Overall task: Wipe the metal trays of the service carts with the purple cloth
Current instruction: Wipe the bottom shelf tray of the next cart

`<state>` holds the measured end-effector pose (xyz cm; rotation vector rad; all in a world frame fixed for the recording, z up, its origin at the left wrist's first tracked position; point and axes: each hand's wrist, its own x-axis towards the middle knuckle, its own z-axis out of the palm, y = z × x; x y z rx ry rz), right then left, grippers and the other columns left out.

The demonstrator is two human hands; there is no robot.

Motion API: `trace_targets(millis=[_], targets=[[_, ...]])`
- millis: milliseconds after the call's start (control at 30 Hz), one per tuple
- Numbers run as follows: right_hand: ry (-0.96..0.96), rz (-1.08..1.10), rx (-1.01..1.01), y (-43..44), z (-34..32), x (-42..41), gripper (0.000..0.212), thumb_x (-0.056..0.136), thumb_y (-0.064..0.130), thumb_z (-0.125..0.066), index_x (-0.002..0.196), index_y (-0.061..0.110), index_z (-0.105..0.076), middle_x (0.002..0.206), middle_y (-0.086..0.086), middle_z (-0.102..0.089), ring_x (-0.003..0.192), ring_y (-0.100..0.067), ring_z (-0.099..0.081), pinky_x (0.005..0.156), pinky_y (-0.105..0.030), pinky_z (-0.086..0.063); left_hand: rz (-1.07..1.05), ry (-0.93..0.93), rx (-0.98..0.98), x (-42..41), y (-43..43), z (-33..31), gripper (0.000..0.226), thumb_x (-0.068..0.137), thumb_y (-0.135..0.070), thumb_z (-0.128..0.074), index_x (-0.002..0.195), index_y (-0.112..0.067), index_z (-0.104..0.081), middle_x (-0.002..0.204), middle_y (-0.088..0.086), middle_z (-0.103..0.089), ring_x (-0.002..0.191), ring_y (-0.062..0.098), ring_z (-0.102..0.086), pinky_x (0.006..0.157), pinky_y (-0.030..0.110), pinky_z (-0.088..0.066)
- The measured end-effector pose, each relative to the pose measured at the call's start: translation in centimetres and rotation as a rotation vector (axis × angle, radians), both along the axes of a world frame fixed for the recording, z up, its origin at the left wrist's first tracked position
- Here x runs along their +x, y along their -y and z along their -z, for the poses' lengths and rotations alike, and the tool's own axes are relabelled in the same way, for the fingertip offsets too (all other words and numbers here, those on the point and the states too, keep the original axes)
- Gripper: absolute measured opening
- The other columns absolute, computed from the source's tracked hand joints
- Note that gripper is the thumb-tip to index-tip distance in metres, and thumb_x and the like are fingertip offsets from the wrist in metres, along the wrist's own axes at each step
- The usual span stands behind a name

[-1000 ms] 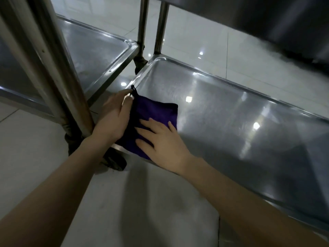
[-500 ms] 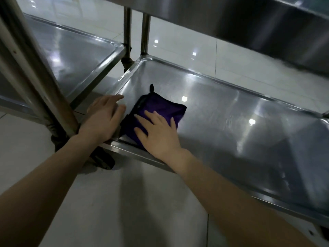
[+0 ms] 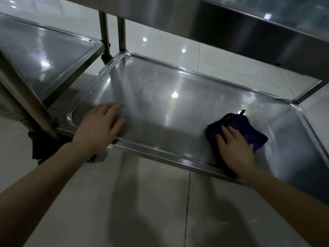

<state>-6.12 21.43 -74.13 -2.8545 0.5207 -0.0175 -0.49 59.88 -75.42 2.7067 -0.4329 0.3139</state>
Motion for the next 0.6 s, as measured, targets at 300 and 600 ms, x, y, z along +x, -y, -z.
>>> trace_targets(millis=[300,600], targets=[[-0.072,-0.539,-0.015,-9.0,0.0,-2.4,0.054,0.099,0.058,-0.026,0.150,0.042,-0.022,0.160,0.011,-0.018,0.147,-0.016,-0.012,0.118,-0.054,-0.007,0.089,-0.163,0.100,-5.6,5.2,-0.4,0.055,0.095,-0.048,-0.029,0.139,-0.021,-0.046,0.142,0.005,-0.046,0.129,0.028,-0.043,0.106,0.045,-0.037],[-0.114,-0.666,-0.119,-8.8,-4.3,-7.5,0.047,0.094,0.039,-0.058,0.140,0.032,-0.049,0.135,0.001,-0.054,0.113,-0.024,-0.054,0.086,-0.040,-0.046,-0.075,-0.445,0.213,-12.5,3.6,-6.8,0.052,0.097,-0.046,-0.042,0.146,-0.029,-0.034,0.149,-0.003,-0.037,0.135,0.021,-0.035,0.107,0.038,-0.036]])
